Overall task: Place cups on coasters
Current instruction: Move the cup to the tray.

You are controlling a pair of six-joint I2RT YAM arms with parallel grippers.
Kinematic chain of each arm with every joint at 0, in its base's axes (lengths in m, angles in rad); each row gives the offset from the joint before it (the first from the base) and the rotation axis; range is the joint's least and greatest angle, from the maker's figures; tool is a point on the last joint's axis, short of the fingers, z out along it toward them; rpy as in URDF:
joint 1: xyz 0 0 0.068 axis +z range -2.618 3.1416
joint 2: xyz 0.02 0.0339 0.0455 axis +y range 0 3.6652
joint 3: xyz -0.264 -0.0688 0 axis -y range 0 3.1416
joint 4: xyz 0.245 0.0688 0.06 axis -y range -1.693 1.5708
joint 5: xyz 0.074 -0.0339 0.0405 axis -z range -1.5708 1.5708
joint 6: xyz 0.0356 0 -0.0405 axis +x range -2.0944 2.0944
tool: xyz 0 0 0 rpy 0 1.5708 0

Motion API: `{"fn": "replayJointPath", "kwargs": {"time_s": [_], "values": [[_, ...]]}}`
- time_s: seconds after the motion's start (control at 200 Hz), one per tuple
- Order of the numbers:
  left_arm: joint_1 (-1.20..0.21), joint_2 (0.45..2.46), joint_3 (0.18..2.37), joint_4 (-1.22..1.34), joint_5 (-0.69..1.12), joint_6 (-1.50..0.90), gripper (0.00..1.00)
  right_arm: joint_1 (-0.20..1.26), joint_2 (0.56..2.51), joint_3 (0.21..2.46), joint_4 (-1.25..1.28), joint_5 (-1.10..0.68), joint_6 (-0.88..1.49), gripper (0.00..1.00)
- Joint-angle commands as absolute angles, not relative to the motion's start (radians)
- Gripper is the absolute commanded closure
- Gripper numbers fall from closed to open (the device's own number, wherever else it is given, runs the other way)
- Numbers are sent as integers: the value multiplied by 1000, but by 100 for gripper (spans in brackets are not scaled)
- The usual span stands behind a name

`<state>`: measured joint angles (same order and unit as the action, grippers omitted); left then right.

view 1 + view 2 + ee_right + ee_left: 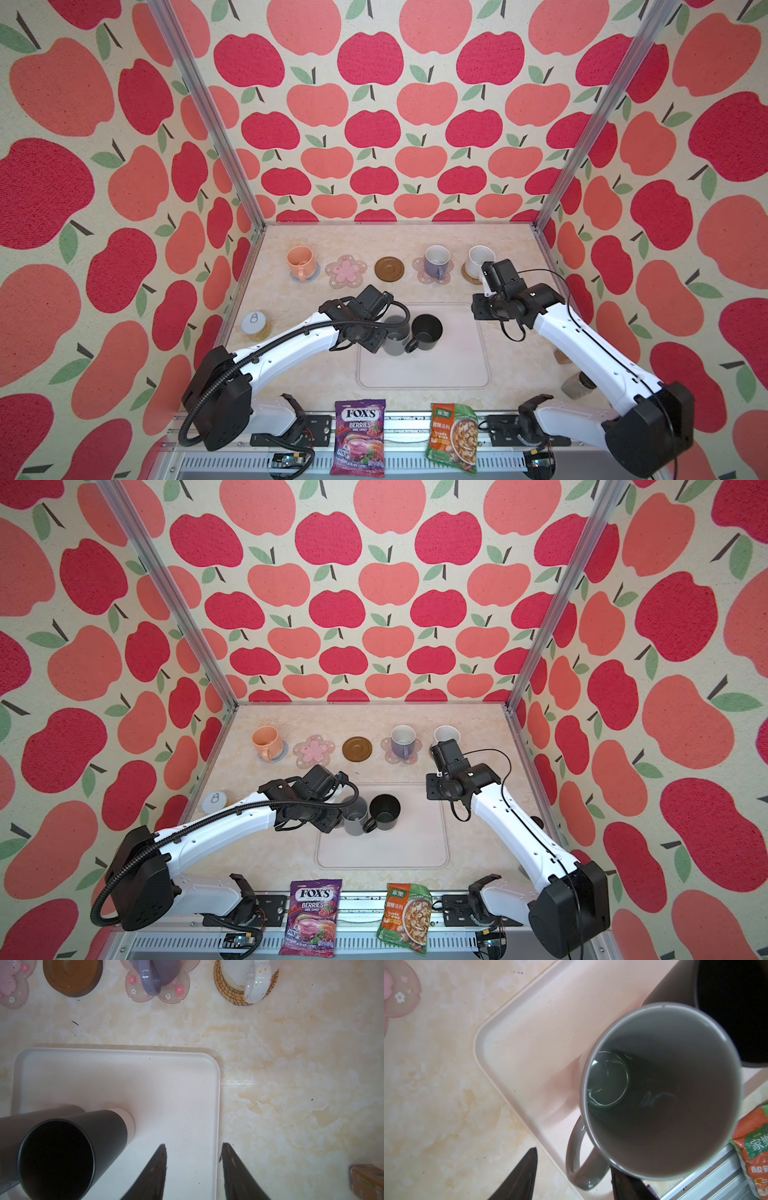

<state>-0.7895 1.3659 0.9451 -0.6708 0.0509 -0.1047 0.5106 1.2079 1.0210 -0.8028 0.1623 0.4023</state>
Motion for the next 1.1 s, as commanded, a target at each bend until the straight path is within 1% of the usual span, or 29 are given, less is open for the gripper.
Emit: {"fn": "replayJointPath", "kwargs": {"time_s": [0.0,0.285,0.51,0.74,0.99,1.096], "values": [[-787,1393,939,-610,113,-98,42,515,1201,1041,-828,159,407,54],[-817,1438,951,-582,162,-141,43,515,1213,1050,-827,157,406,54],[-863,1433,944,-586,179,-176,46,515,1216,1043,-822,149,413,53],[-880,1453,945,-566,138,-216,48,515,1215,1043,-819,145,414,53],[-884,1513,983,-601,29,-273,49,515,1203,1033,-827,152,413,53],[-883,1525,983,-590,23,-299,51,515,1201,1026,-823,155,414,53]]}}
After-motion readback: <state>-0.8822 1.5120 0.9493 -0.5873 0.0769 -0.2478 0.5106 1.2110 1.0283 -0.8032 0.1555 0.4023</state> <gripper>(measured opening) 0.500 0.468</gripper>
